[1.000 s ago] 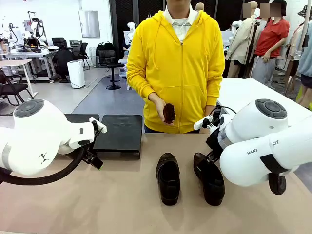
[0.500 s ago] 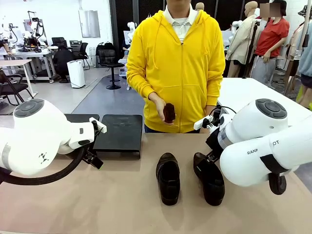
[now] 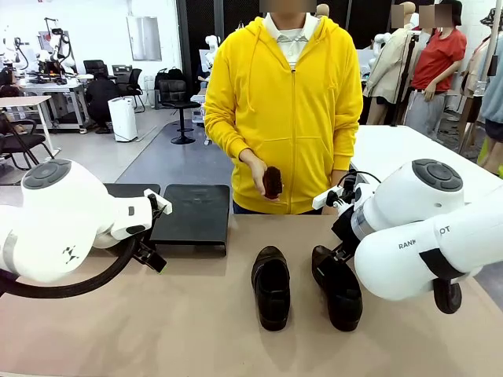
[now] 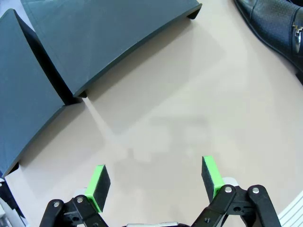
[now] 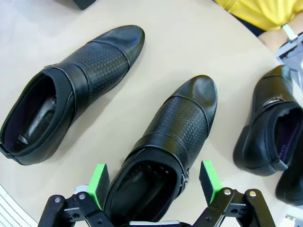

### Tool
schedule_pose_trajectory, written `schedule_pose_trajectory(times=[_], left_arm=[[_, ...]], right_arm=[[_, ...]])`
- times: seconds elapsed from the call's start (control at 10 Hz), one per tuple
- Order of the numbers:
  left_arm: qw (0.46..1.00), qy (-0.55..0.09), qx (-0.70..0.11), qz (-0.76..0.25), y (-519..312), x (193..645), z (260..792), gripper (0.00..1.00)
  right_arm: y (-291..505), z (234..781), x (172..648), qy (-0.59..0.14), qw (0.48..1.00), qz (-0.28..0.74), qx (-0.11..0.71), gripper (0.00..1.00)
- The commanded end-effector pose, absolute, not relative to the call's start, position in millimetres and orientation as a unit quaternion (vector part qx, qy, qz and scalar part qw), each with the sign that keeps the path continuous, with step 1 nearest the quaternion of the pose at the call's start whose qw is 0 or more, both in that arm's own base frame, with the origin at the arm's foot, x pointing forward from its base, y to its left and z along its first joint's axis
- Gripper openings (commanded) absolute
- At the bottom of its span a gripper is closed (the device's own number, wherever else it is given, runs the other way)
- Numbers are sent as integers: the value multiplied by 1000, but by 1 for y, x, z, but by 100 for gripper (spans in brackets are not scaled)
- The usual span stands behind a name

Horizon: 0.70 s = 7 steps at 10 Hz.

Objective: Organize the shoes by placing them on the stand.
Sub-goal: Pick up one Shoe and place it in the middle of the table.

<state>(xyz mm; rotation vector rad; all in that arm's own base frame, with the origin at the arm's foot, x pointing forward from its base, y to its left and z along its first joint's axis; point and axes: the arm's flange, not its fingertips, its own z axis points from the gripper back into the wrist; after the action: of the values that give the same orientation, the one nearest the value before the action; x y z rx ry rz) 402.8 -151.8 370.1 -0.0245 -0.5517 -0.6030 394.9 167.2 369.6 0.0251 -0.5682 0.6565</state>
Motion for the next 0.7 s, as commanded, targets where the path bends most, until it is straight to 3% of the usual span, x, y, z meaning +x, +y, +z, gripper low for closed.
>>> schedule_pose_trajectory(times=[0.0,0.1,0.2,0.4,0.6], left_arm=[[918,-268,-12,-293,-152,403,370,100],[926,-234,-50,-291,-133,395,404,100],[950,-210,-79,-216,-115,384,452,100],[949,-204,-114,-211,-72,344,526,100],[932,-179,-171,-264,-15,290,563,100]], right_arm=[[167,370,395,-275,907,318,12,100],[159,404,380,-264,910,319,18,100],[141,452,358,-247,919,304,45,100],[103,528,310,-223,930,261,132,100],[56,574,252,-237,934,213,163,100]])
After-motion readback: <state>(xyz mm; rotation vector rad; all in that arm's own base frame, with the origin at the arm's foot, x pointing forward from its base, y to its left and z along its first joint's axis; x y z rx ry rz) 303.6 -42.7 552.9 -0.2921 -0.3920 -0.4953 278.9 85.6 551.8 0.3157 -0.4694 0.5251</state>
